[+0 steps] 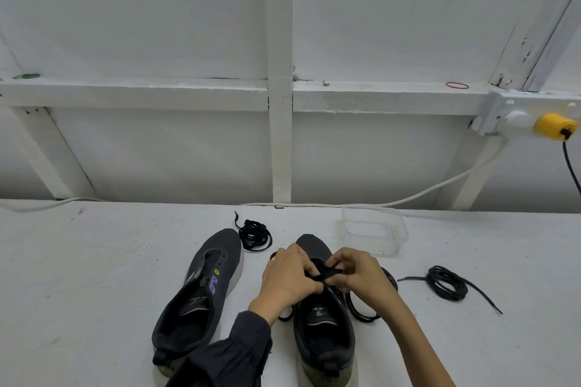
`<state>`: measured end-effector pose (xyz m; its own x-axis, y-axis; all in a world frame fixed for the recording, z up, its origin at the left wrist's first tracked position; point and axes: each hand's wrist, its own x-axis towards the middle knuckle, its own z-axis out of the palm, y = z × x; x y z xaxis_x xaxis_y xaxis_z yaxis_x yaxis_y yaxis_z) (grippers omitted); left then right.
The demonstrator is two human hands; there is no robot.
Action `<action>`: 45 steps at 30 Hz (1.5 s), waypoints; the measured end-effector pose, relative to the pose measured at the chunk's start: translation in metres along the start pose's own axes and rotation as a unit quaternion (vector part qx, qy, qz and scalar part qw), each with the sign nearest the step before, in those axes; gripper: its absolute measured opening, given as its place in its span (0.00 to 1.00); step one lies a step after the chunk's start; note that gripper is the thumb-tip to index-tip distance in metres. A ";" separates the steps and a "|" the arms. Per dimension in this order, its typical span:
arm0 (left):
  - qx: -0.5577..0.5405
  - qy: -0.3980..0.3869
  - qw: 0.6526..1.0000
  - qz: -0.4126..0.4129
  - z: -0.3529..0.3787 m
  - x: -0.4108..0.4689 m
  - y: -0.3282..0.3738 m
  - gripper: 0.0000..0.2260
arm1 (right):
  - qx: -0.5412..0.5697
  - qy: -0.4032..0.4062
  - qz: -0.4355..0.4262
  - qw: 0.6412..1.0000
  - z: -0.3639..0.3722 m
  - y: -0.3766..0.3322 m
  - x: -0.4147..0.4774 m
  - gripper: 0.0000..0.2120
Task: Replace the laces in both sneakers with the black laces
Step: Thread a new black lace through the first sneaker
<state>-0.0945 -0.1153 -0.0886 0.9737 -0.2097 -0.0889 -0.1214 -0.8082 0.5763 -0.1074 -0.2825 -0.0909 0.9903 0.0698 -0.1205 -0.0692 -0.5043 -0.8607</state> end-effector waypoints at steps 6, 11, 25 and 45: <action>0.035 0.021 0.999 0.018 0.004 -0.002 0.005 0.10 | 0.030 -0.033 0.028 0.999 -0.001 -0.002 0.001 0.11; 0.043 0.035 0.998 0.032 0.010 -0.004 0.006 0.07 | 0.051 -0.042 0.044 0.997 -0.003 -0.005 0.000 0.09; -0.344 0.120 0.931 -0.005 0.009 -0.006 -0.008 0.11 | -0.018 -0.032 0.001 0.999 -0.002 -0.014 -0.005 0.08; -0.452 0.090 0.887 0.012 0.010 -0.019 -0.004 0.20 | 0.146 0.033 -0.043 0.988 0.002 -0.022 -0.008 0.05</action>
<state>-0.1147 -0.1137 -0.0968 0.9978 -0.0639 0.0167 -0.0176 -0.0148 0.9997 -0.1142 -0.2705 -0.0713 0.9991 0.0398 -0.0164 -0.0068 -0.2291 -0.9734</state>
